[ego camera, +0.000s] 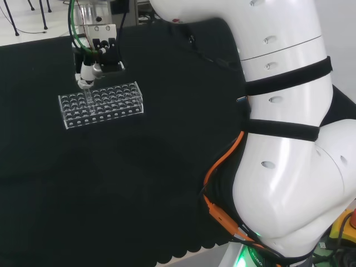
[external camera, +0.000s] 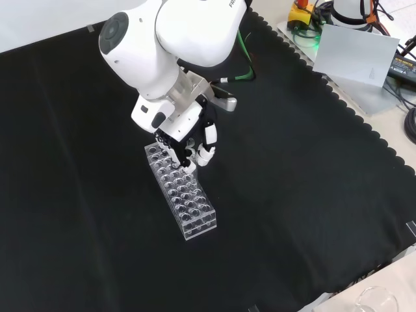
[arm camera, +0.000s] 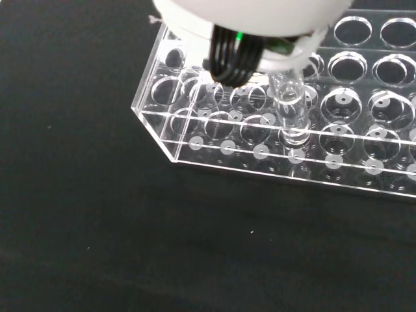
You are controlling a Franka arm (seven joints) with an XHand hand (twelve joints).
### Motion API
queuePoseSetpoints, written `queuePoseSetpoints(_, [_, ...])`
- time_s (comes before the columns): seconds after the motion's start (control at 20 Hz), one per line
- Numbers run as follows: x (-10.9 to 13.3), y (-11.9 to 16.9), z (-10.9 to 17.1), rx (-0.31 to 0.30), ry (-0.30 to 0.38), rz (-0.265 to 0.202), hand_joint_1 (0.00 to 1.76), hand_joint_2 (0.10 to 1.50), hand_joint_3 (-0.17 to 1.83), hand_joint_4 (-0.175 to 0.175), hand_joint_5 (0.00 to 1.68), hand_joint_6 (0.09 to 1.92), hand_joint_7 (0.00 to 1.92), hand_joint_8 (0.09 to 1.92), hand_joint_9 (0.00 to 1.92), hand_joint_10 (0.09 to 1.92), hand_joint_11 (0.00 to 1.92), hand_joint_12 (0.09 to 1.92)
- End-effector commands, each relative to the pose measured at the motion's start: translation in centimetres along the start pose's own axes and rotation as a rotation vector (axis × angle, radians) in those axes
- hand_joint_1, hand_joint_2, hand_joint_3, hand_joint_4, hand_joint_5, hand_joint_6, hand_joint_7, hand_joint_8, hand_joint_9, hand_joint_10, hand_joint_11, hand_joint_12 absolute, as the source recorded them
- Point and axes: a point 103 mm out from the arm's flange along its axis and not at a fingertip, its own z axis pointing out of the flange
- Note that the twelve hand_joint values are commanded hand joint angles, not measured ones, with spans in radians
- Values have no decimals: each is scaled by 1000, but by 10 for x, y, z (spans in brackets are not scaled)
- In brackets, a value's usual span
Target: Put the test tube back in the rack.
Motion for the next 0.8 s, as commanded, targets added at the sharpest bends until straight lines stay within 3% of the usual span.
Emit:
queuePoseSetpoints(0.05, [2,1,3,9,4,-6,1334,660,608,-175,1385,132,1392,711,1542,898,1246,1183])
queuePoseSetpoints(0.8, [4,7,15,32,10,-8,1334,659,609,-175,1386,131,1392,710,1542,899,1245,1184])
